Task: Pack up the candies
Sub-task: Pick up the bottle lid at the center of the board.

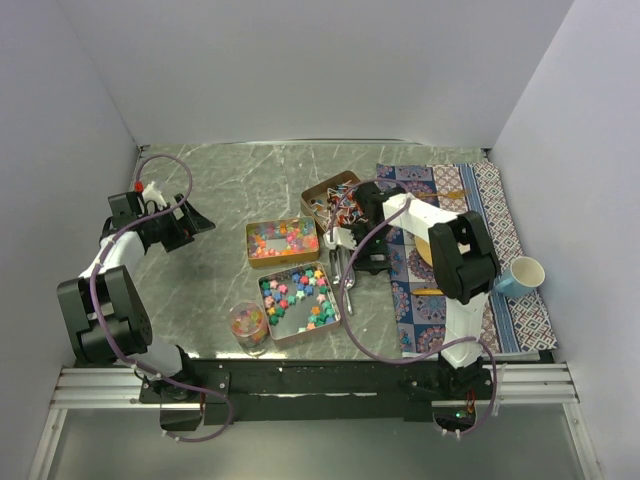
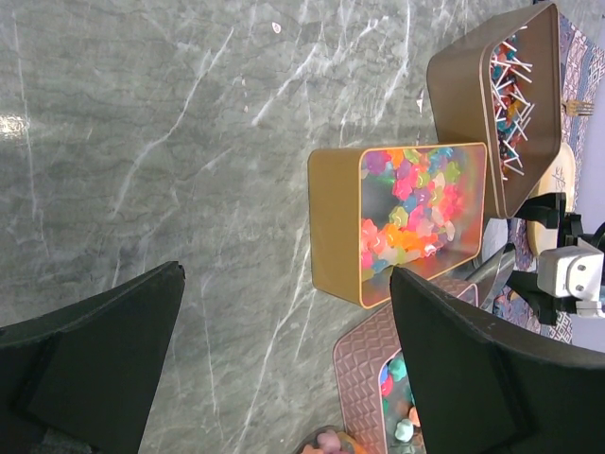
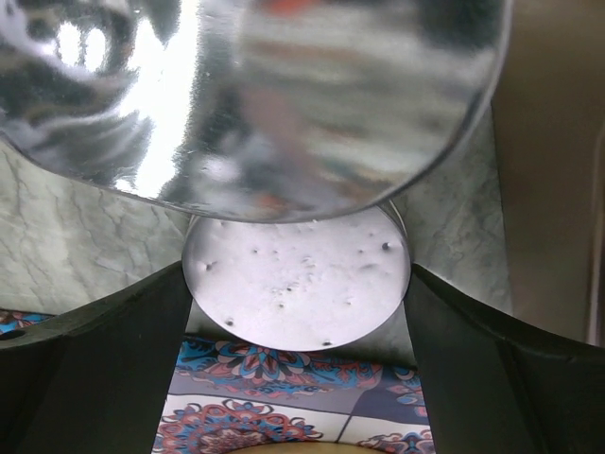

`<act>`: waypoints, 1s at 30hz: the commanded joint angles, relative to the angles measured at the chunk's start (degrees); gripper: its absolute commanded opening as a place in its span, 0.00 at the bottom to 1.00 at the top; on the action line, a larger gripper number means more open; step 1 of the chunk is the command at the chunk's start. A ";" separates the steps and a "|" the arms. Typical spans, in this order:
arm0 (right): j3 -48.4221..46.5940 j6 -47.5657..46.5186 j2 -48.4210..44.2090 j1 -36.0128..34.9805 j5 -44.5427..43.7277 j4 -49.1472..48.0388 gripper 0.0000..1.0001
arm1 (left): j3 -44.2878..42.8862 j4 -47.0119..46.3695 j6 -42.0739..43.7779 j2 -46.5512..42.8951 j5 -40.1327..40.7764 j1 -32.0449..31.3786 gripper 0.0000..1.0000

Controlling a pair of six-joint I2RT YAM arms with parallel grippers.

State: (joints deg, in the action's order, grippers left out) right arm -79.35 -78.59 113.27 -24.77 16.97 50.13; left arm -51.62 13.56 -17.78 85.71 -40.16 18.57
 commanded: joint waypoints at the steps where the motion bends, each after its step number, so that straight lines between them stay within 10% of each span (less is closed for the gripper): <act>1: 0.60 4.14 -4.19 0.25 -0.18 0.40 0.90 | 0.29 -1.17 -0.06 -3.35 -0.44 0.24 0.97; 13: -2.91 9.15 -18.96 0.70 -3.00 13.31 0.87 | -1.56 1.71 -1.65 -5.82 -3.52 1.20 0.97; 25: -41.54 13.36 -6.24 -20.30 4.29 28.34 0.88 | -8.50 11.14 2.05 -10.65 0.17 8.32 0.97; 30: -43.44 13.55 -0.69 -31.11 0.70 27.40 0.88 | -9.20 10.51 -0.85 -10.30 -3.08 13.50 0.97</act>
State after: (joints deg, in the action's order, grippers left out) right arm -122.10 -66.39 109.03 -49.30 18.50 72.77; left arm -58.54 23.20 -17.69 76.07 -40.88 28.36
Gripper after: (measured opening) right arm 0.927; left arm 0.968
